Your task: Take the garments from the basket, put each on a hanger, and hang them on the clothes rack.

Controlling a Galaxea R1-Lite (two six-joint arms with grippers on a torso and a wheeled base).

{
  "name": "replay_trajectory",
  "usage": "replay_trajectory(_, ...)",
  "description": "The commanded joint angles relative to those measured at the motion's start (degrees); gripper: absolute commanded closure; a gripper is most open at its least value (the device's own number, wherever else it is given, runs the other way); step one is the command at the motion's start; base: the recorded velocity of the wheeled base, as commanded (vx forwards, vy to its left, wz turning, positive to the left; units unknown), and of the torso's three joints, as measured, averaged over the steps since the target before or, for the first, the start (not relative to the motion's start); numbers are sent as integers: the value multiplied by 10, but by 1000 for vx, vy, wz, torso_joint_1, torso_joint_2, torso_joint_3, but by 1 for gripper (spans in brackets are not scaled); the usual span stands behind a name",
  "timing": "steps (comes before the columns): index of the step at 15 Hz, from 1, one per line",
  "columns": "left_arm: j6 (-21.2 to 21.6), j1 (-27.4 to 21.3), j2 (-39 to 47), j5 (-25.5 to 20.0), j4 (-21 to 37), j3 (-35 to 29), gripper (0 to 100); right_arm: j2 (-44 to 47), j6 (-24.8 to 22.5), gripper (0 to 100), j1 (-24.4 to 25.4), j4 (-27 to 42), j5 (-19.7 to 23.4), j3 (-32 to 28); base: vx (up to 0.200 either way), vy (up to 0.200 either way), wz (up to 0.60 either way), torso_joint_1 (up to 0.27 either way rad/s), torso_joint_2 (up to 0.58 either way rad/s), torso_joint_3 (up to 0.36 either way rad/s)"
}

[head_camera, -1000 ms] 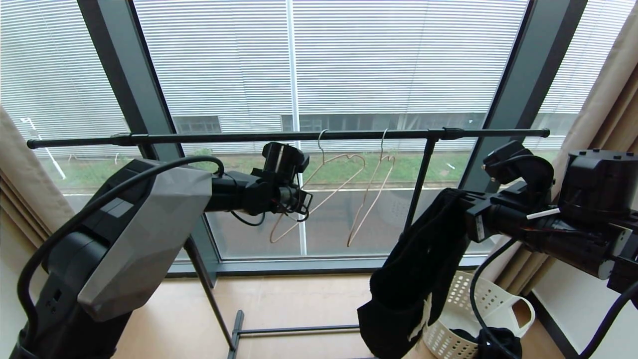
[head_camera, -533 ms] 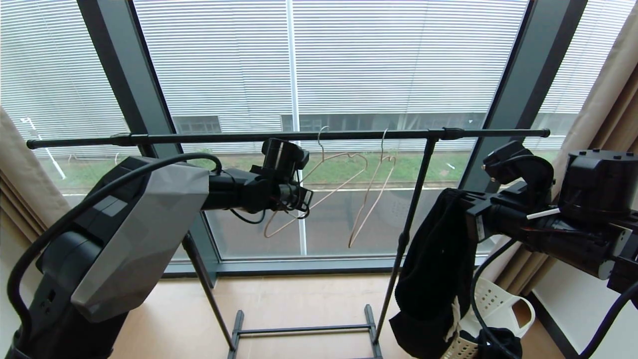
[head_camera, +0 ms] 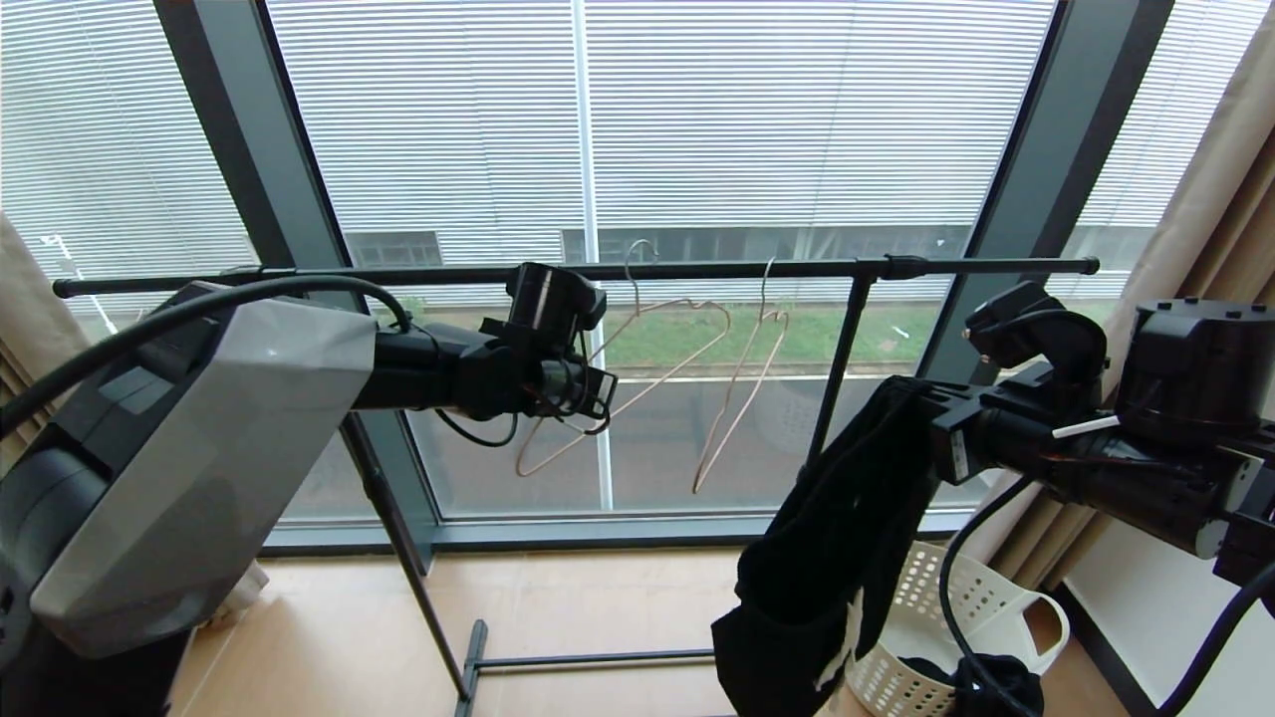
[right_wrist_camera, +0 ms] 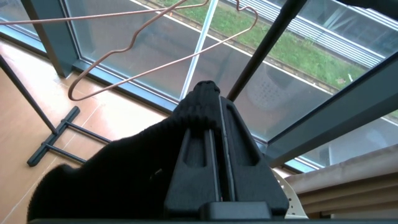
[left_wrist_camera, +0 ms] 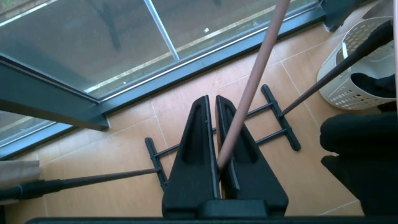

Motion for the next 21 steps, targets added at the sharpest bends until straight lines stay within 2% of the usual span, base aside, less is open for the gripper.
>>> replay_trajectory(1, -6, -1, -34, 0, 0, 27, 100, 1, 0, 100, 0, 0, 0, 0, 0, 0, 0, 0, 0, 0)
replay_trajectory(5, -27, -1, -94, -2, -2, 98, 100, 2, 0, 100, 0, 0, 0, 1, 0, 0, 0, 0, 0, 0)
replay_trajectory(7, -32, -1, -133, -1, -27, 160, 100, 3, 0, 100, 0, 0, 0, 1, 0, 0, 0, 0, 0, 0)
replay_trajectory(8, -32, -2, -155, -3, -54, 202, 100, 3, 0, 100, 1, 0, 0, 1, 0, 0, 0, 0, 0, 0)
replay_trajectory(11, -32, -25, -242, -4, -199, 423, 100, 2, 0, 100, -1, 0, 0, 0, 0, 0, 0, 0, 0, 0)
replay_trajectory(14, -33, -40, -299, -4, -294, 569, 100, 3, -1, 100, 1, 0, -1, 2, 0, 0, 0, 0, 0, 0)
replay_trajectory(17, -33, -43, -345, -4, -369, 672, 100, 2, -8, 100, 1, 0, -1, 5, 0, 0, 0, 0, 0, 0)
replay_trajectory(18, -31, -45, -366, -4, -405, 725, 100, 3, -8, 100, 1, 1, -2, 6, 0, 0, 0, 0, 0, 0)
replay_trajectory(21, -28, -51, -394, -3, -450, 792, 100, 3, -8, 100, 1, 1, -2, 6, 0, 0, 0, 0, 0, 0)
